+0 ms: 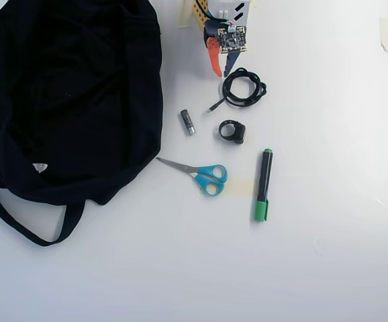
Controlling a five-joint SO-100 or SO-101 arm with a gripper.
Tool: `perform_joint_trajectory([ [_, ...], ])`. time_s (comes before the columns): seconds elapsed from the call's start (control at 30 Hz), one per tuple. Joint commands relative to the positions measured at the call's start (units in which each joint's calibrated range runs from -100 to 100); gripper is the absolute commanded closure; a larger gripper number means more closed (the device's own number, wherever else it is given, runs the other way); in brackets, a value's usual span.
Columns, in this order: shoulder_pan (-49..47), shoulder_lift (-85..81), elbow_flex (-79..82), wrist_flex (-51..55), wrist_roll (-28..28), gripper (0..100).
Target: Put the cable into the black bag
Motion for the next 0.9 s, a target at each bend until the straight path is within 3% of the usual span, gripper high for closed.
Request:
perform_joint_trajectory([
  [0.0,-0.2,-0.7,1.2,1.4,0.2,98],
  [0.87,-0.3,-0.6,0.6,0.8,0.7,98],
])
